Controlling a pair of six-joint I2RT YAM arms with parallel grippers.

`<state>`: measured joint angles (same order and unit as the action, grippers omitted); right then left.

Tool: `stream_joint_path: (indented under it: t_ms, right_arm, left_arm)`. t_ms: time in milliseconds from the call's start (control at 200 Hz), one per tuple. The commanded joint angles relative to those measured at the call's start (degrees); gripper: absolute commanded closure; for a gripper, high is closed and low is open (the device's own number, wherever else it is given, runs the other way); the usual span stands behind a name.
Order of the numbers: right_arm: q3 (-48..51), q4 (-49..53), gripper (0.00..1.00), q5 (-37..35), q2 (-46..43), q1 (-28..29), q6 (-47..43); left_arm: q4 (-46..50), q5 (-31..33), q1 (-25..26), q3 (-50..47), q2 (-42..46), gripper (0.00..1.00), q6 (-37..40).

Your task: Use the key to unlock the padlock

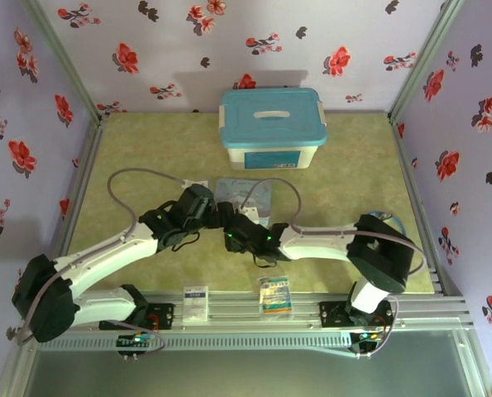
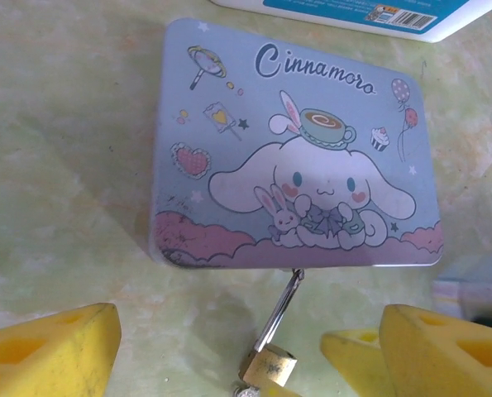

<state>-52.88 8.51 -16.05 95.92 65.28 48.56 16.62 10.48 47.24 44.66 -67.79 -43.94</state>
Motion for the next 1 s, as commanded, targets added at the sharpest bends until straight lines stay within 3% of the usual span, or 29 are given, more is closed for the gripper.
stream_joint_path:
  t_ms: [0,250,815,995]
  right_arm:
    - [-3.3,4.8,0.44,-5.6,2.7,1.1,1.5]
    - [-9.1,12.4,0.46,-9.9,10.0,1.9,2.9]
    - [-4.7,10.2,0.6,-8.4,11.1,2.9,6.2]
    - [1.0,4.4,0.65,-5.8,9.1,2.5,9.2]
  left_arm:
    - [-1.7,-1.2,-1.0,-2.6,2.5,0.18,0.4]
    - [-1.7,-1.2,-1.6,-4.9,4.6,0.18,0.8]
    - [-0.5,0.2,-4.2,-7.1,9.1,0.18,1.0]
    - [-0.4,0.2,-5.2,-7.2,10.7,0.18,1.3]
